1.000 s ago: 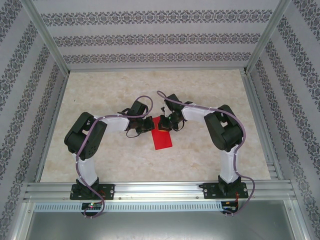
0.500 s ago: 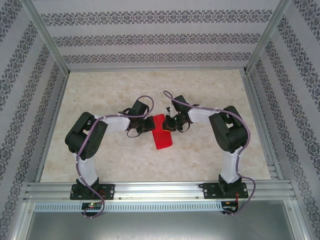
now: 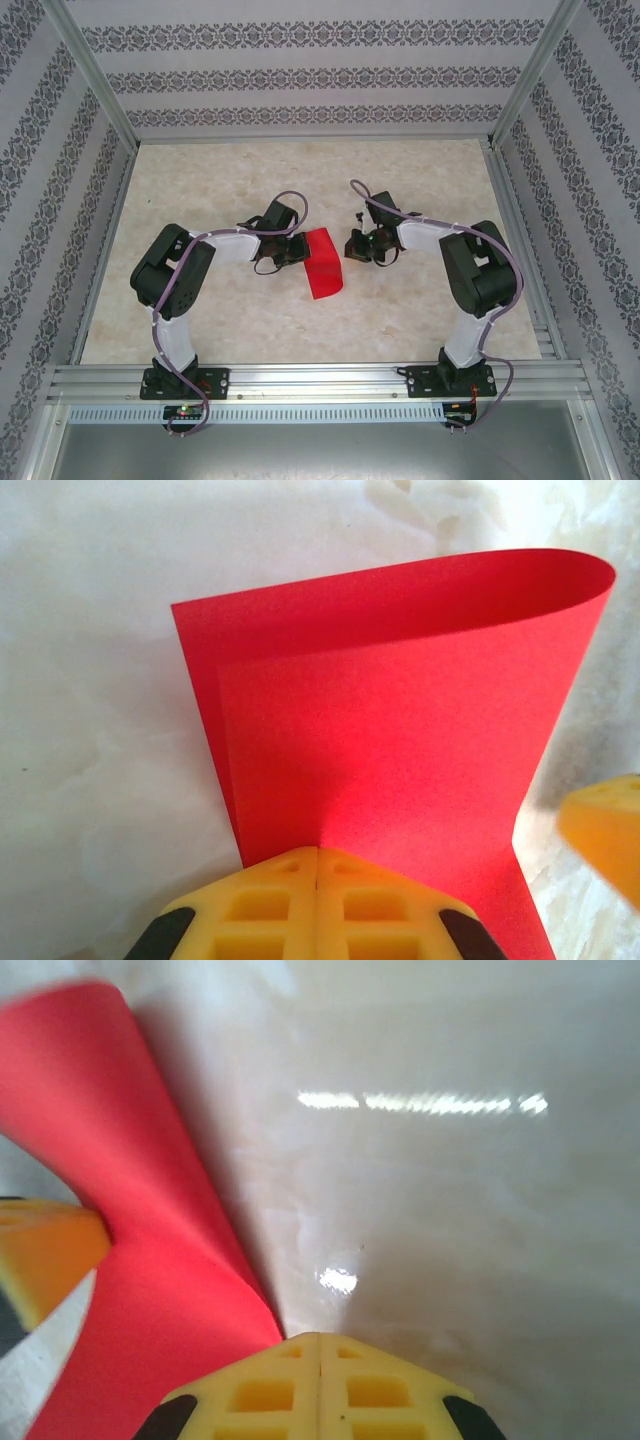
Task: Fold a paper plane with a square sheet of paper (pick it up from the middle)
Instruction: Fold the square sheet of paper in half at the center of the table.
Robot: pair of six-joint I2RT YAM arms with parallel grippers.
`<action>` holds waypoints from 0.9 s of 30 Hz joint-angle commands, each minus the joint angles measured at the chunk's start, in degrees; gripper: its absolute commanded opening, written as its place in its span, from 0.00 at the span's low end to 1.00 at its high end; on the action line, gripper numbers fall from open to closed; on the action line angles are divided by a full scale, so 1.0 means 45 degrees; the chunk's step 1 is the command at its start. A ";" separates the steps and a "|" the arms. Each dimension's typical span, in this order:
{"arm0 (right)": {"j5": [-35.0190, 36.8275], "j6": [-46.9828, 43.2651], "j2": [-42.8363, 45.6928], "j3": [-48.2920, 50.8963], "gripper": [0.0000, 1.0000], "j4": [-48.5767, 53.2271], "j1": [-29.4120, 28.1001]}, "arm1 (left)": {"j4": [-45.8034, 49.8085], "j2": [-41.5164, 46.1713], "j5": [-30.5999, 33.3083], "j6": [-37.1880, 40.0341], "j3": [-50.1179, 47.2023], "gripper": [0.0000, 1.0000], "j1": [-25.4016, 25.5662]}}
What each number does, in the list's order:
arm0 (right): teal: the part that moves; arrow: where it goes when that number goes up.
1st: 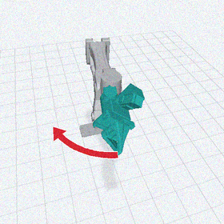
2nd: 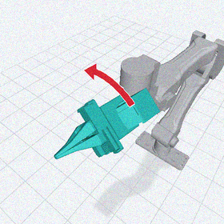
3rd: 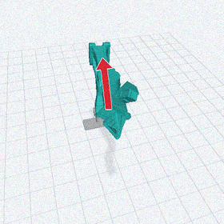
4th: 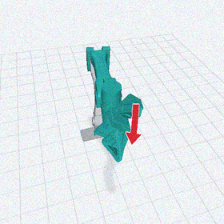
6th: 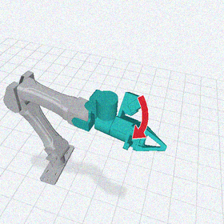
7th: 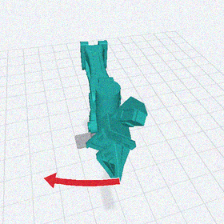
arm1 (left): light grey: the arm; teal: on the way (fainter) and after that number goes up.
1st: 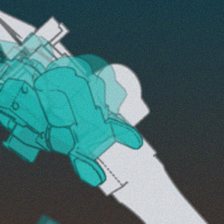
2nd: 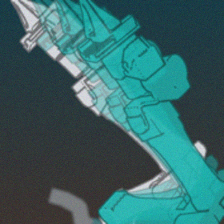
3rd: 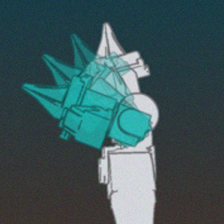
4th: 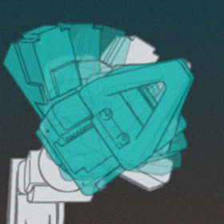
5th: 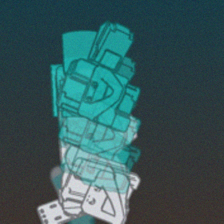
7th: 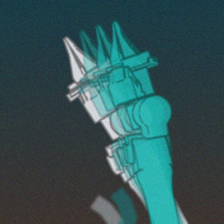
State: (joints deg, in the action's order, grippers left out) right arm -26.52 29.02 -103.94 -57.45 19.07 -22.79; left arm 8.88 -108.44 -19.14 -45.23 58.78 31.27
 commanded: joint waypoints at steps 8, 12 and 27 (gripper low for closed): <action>-0.0817 0.0731 -0.1082 -0.1901 0.00 -0.1446 -0.1313 | 0.2635 -0.1252 0.1491 0.0472 -0.0619 0.00 0.0127; -0.1058 0.0956 -0.1930 -0.2351 0.00 -0.1920 -0.1494 | 0.2695 -0.1292 0.1477 0.0475 -0.0622 0.00 0.0127; 0.0322 0.1095 -0.2390 -0.0679 0.00 -0.2534 0.0250 | 0.2887 -0.1368 0.1697 0.0459 -0.0926 0.00 0.0126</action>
State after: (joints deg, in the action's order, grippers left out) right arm -32.75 33.98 -115.11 -63.55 6.28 -26.04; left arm 9.06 -108.73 -19.14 -44.56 59.05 31.31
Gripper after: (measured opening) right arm 0.049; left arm 0.063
